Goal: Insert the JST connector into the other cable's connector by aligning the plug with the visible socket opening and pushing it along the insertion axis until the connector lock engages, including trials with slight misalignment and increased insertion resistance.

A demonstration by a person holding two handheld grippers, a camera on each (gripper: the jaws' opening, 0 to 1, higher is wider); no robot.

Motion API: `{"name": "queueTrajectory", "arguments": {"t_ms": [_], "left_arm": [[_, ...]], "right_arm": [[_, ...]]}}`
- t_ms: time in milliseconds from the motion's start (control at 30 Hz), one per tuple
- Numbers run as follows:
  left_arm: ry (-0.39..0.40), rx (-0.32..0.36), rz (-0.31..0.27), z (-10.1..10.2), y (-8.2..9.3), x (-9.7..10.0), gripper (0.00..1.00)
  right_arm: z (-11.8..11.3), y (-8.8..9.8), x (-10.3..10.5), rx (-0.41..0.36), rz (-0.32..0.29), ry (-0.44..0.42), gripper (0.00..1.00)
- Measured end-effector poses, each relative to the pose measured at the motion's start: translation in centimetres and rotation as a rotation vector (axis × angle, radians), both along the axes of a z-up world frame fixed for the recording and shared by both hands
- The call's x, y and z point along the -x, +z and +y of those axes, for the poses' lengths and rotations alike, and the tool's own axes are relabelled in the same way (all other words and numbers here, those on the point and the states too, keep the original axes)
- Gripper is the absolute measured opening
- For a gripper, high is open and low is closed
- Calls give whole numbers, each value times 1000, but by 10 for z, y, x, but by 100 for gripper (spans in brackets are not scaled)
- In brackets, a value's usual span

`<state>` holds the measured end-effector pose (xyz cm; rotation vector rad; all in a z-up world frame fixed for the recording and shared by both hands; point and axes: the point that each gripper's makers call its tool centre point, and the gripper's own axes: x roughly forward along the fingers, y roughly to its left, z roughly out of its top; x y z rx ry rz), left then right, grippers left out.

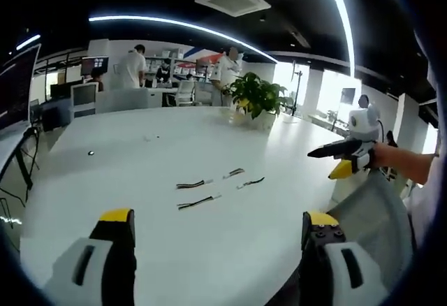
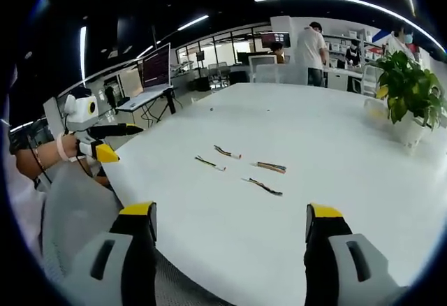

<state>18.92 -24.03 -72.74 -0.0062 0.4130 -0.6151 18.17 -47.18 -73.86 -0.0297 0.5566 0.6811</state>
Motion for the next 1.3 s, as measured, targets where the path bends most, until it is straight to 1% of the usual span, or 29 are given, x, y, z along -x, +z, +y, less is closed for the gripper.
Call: {"name": "queueTrajectory", "arguments": {"t_ms": [67, 167, 300, 367, 467, 600, 733, 967, 1067, 1233, 1300], "left_arm": [[-12, -10, -8, -2, 0, 0, 99], [-24, -14, 7, -4, -3, -2, 99], [-23, 16, 14, -5, 0, -6, 99], [-28, 2, 2, -5, 1, -7, 99], [-35, -6, 2, -5, 0, -9, 98], [-27, 10, -6, -2, 2, -14, 98], [-36, 22, -7, -4, 4, -16, 97], [-67, -25, -38, -7, 3, -23, 95], [-71, 26, -39, -11, 8, -27, 95], [-77, 40, -44, -12, 9, -34, 94], [-80, 35, -49, -12, 9, -37, 93]], "right_arm": [[0, 0, -1, 0, -2, 2, 87], [1, 2, -3, -1, -6, 11, 85], [2, 3, -7, 6, -11, 24, 85], [2, 3, -8, 12, -12, 28, 85], [2, 3, -11, 16, -12, 33, 85], [4, 7, -15, -4, -26, 36, 85], [5, 7, -18, -17, -21, 40, 85], [6, 13, -23, -19, -27, 58, 84], [8, 15, -26, -30, -33, 70, 84], [9, 15, -31, -33, -37, 83, 82], [11, 16, -31, -35, -40, 100, 82]]}}
